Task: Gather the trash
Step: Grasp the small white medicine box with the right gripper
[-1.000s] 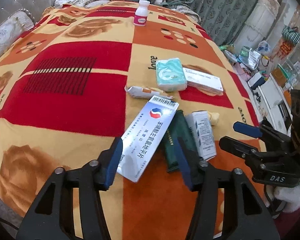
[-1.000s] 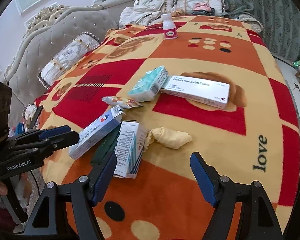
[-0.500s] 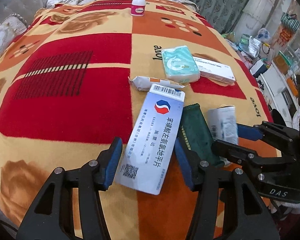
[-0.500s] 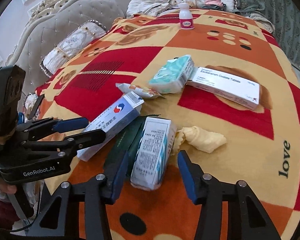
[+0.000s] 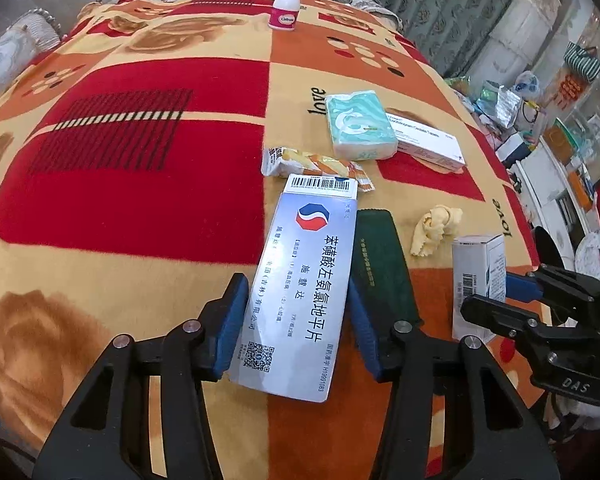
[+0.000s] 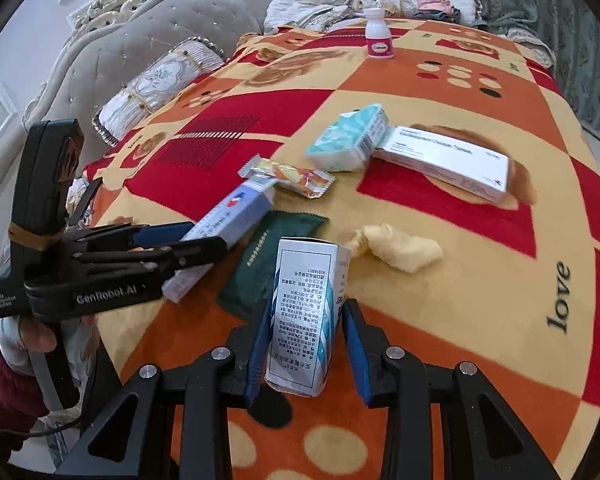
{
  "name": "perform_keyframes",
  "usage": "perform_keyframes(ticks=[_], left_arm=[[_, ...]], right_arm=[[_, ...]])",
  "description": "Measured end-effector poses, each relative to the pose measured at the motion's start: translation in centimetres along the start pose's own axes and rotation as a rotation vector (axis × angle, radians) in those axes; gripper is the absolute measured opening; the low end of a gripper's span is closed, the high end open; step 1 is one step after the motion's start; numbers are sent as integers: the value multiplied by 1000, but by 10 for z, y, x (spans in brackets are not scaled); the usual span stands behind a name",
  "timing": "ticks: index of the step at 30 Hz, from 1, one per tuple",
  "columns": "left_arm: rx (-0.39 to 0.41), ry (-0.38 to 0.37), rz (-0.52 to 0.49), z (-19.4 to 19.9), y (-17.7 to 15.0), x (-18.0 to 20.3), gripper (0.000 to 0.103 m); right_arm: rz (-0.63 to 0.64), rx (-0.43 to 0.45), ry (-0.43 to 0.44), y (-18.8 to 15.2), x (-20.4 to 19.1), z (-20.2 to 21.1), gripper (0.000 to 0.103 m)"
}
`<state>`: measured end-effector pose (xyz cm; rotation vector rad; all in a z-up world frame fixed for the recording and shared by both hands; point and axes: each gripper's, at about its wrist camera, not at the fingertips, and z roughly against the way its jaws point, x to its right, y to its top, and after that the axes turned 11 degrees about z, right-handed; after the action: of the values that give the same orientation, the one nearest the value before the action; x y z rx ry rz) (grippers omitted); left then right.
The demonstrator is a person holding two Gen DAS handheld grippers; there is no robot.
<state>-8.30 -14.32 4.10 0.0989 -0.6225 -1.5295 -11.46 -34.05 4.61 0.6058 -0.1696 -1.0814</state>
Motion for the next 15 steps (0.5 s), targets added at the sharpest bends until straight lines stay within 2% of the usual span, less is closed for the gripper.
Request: perform_keyframes(ticks=[8, 15], left_arm=[[-5, 34, 6, 9, -15, 1, 48], [-15, 57, 25, 2, -19, -1, 49]], right_arm=[[-12, -30, -6, -14, 0, -4, 35], [-35, -18, -7, -12, 0, -11, 36]])
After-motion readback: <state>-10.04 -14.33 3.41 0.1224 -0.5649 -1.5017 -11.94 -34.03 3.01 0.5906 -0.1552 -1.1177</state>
